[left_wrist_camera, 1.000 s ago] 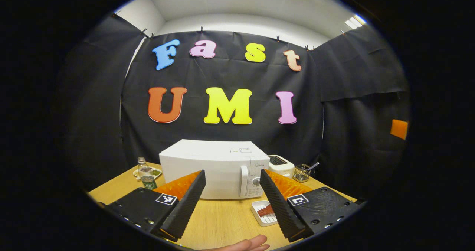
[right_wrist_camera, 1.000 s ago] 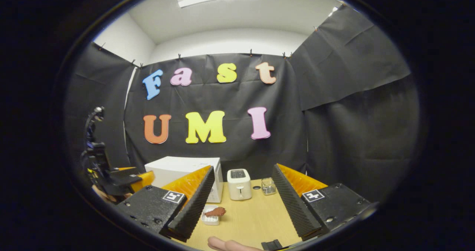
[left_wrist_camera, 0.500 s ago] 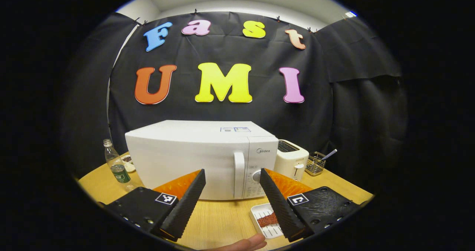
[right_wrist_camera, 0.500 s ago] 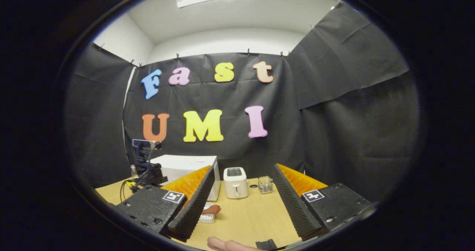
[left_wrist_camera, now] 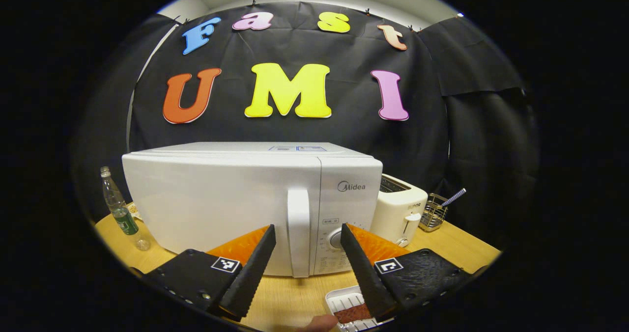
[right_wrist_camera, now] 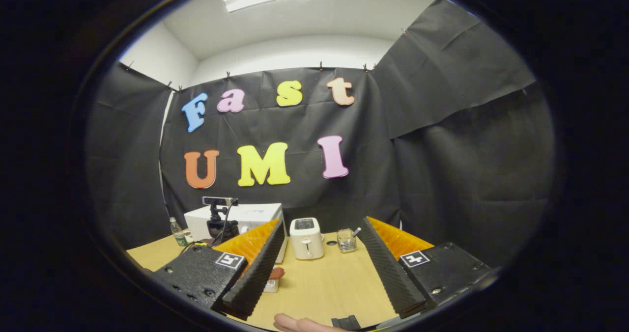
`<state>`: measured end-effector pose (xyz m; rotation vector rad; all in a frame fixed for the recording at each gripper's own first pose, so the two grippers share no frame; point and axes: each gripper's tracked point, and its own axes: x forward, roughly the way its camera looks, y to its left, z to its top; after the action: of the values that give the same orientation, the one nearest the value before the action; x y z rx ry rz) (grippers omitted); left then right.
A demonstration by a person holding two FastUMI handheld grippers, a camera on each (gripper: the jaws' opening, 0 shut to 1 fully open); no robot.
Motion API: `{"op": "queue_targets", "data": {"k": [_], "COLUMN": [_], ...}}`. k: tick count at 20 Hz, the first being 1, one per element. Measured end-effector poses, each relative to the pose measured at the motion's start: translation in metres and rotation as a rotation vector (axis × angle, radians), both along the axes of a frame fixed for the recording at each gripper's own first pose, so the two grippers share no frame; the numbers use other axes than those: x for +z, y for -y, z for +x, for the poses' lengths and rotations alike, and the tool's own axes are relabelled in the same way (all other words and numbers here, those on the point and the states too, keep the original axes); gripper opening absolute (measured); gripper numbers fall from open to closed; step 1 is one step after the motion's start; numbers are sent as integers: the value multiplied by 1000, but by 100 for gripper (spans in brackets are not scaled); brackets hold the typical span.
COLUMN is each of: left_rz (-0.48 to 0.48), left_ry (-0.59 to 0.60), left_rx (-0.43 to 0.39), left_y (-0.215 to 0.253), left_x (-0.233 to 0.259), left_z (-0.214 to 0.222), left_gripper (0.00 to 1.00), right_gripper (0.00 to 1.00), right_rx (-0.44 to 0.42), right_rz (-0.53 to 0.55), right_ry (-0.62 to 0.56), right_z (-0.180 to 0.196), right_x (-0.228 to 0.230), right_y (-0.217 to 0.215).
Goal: Open the microwave oven with the left hand, put the food in, and close the microwave oven.
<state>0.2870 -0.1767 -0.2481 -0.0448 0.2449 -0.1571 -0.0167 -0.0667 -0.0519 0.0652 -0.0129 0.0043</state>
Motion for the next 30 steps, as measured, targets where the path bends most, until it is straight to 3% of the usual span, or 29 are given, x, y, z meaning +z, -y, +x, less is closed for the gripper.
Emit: {"op": "queue_targets", "data": {"k": [2,3,4,7,8,9,11,13,14,15,19,20,21,30], "left_rz": [21,25,28,-44,-42,-14,-8,-53,-61,-47,-58,-64,-62,-66], "left_ry": [21,10,-4,-52,-59,-65,-65,-70,-77,-77,-38,-27,-19,-5], "left_rx": [11,29,54,90,104,108,117,100,99,95,101,92,86,13], "left_y": [1,-1,-7,-10,-9,-12,-13,-12,-10,-12,-18,-20,-24,-59], "left_x": [-3,-9,-13,-19,-19,-18,-20,-19,-18,-19,-14,-12,-11,-4], "left_z": [10,14,17,16,14,15,14,12,8,8,-17,-27,-36,-107], "left_gripper": [71,48,54,29,29,22,14,14,14,6,5,5,5,5], "right_gripper": [89,100,89,89,89,100,100,100,89,89,89,100,89,89], "right_rx": [-4,-4,-4,-10,-14,-18,-22,-26,-27,-30,-41,-37,-32,-4], "right_rz": [1,3,6,15,17,20,23,23,20,16,8,10,11,-38], "right_ry": [-10,-15,-20,-25,-25,-29,-38,-39,-37,-34,-24,-26,-31,-32], "right_z": [3,4,5,6,6,5,4,0,-1,-2,-6,-7,-8,-23], "right_x": [-6,-8,-11,-14,-15,-17,-20,-20,-20,-19,-17,-19,-20,-14], "right_y": [3,4,5,10,12,13,15,17,19,20,21,19,17,-6]}}
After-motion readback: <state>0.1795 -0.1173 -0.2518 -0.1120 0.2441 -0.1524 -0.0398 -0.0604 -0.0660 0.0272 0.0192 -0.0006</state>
